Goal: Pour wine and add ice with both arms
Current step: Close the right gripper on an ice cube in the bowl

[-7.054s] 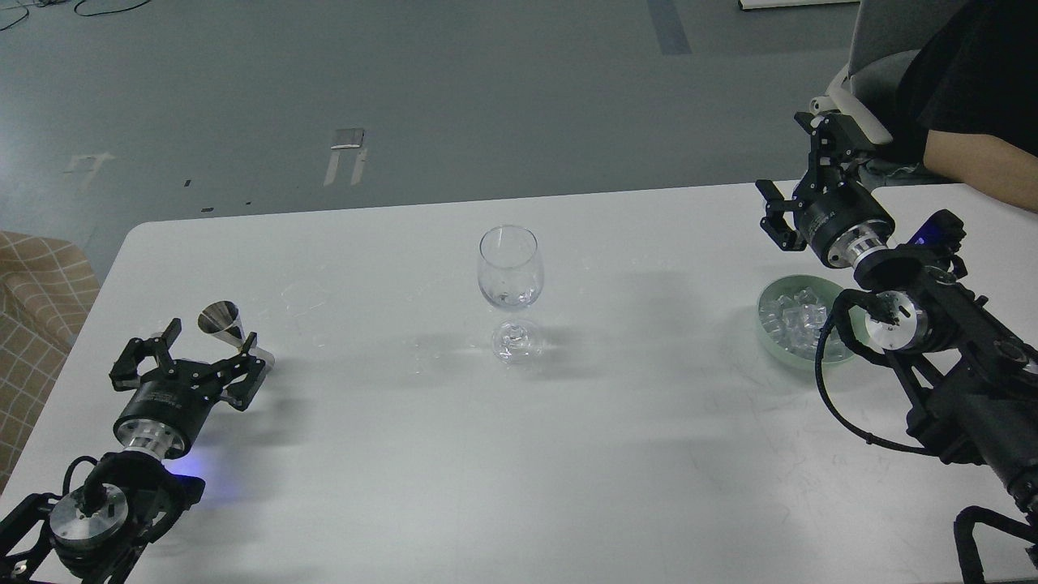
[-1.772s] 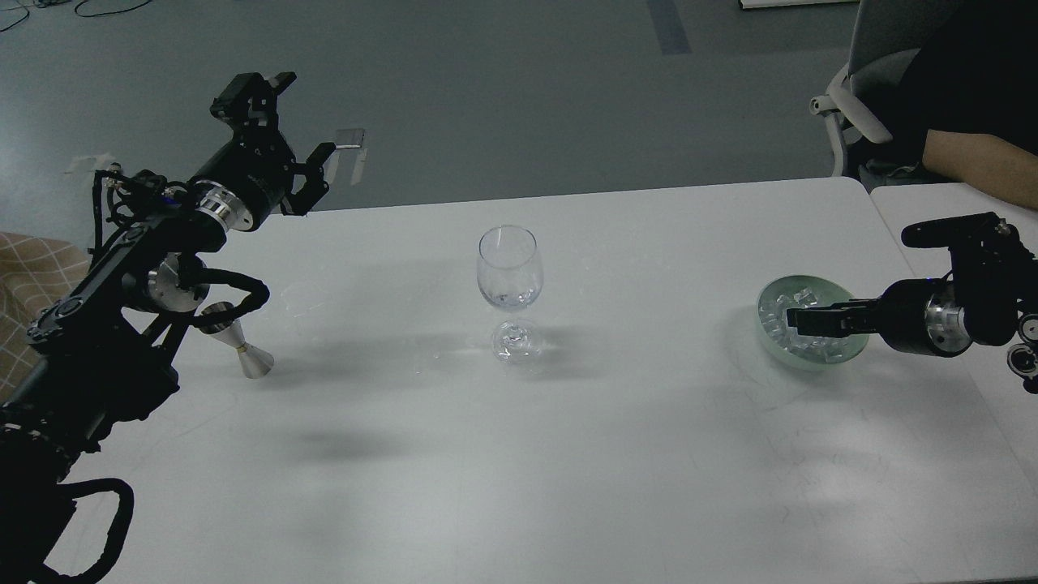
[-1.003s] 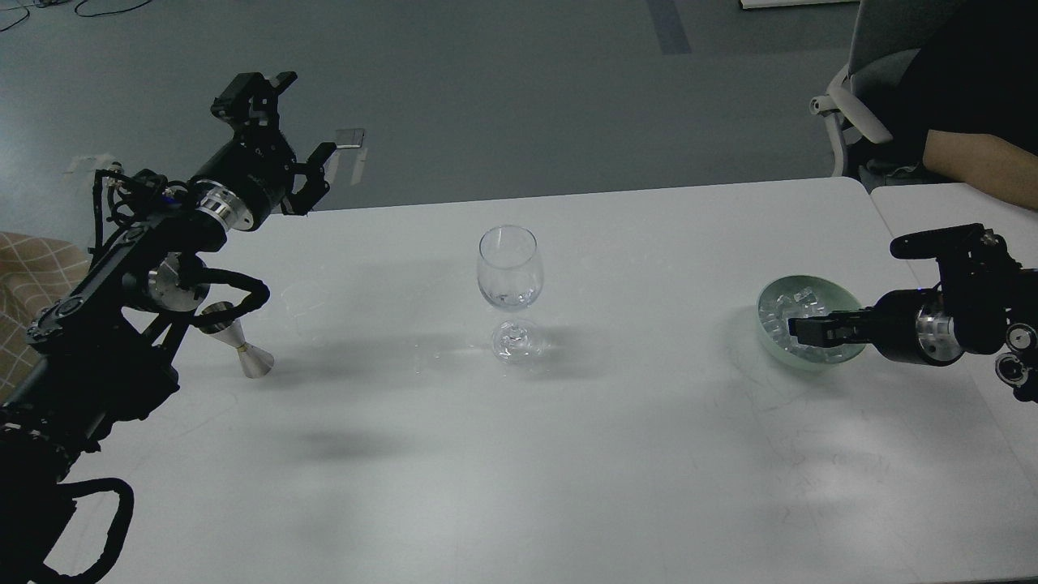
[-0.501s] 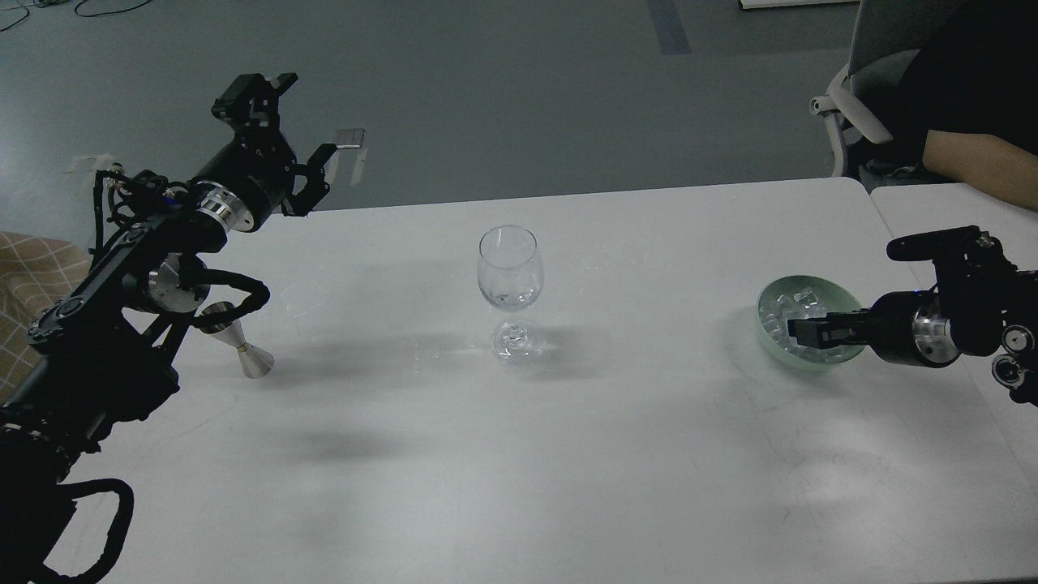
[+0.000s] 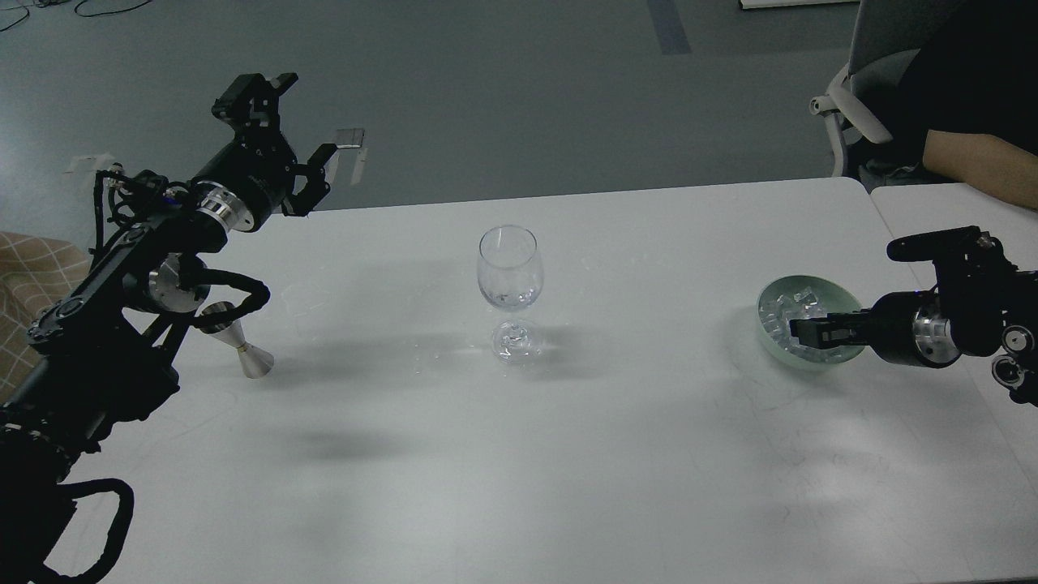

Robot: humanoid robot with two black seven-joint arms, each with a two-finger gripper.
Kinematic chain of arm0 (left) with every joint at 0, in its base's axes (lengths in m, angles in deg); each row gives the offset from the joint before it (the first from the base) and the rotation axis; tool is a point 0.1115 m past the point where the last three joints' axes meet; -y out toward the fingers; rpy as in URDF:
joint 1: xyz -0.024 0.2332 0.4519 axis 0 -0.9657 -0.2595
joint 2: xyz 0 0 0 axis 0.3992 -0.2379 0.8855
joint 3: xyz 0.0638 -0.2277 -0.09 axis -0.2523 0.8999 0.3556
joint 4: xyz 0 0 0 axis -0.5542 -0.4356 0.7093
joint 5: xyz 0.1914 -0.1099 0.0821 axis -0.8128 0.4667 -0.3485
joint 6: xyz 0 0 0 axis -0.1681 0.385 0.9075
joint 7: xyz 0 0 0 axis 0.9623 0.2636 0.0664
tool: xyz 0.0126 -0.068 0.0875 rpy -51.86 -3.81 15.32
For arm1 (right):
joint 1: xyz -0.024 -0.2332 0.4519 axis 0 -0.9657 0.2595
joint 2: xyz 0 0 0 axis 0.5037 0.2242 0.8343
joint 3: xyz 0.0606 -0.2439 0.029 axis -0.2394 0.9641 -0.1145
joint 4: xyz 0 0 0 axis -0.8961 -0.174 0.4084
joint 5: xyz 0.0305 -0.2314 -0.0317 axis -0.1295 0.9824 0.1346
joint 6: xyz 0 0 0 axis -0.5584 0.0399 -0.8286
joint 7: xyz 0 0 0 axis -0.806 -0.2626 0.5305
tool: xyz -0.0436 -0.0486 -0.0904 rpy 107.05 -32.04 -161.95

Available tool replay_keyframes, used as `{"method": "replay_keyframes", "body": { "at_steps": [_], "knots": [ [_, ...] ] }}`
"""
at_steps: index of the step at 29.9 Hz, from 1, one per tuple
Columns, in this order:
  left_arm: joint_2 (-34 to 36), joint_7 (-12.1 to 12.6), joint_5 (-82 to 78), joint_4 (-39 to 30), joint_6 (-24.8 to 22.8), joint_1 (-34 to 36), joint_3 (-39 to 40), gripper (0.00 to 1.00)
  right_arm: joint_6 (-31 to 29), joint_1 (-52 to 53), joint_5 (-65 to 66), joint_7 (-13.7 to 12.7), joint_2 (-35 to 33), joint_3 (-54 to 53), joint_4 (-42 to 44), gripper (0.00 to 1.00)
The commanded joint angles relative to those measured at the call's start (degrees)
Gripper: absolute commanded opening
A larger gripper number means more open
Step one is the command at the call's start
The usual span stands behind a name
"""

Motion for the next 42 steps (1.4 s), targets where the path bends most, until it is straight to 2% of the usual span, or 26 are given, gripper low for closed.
{"method": "replay_keyframes", "body": {
  "at_steps": [1,15,22,27,30,32,37,42],
  "knots": [
    [-0.1,0.0,0.0,-0.1,0.0,0.1,0.0,0.98,0.0,0.0,-0.1,0.0,0.0,0.0,0.0,0.52],
    [-0.1,0.0,0.0,-0.1,0.0,0.1,0.1,0.98,0.0,0.2,-0.1,-0.3,-0.1,0.0,0.1,0.53],
    [-0.1,0.0,0.0,-0.1,0.0,0.1,0.1,0.98,0.0,0.3,0.0,-0.5,0.0,-0.1,0.3,0.49],
    [-0.1,0.0,0.0,-0.1,0.0,0.1,0.1,0.98,0.0,0.2,-0.1,-0.8,0.0,-0.1,0.4,0.42],
    [-0.2,0.0,0.0,0.0,0.0,0.1,0.1,0.98,0.0,0.2,-0.3,-1.3,0.1,-0.1,0.3,0.34],
    [-0.1,0.0,0.0,0.0,0.0,0.1,0.1,0.98,0.0,0.2,-0.6,-2.6,0.1,-0.2,0.3,0.27],
    [-0.1,0.0,0.0,-0.1,0.0,0.1,0.1,0.98,0.0,0.1,-0.8,-4.3,0.2,-0.4,0.3,0.23],
    [-0.1,0.0,0.0,-0.1,-0.1,0.1,0.1,0.98,0.0,0.1,-1.0,-4.4,0.1,-0.4,0.3,0.18]
  ]
}}
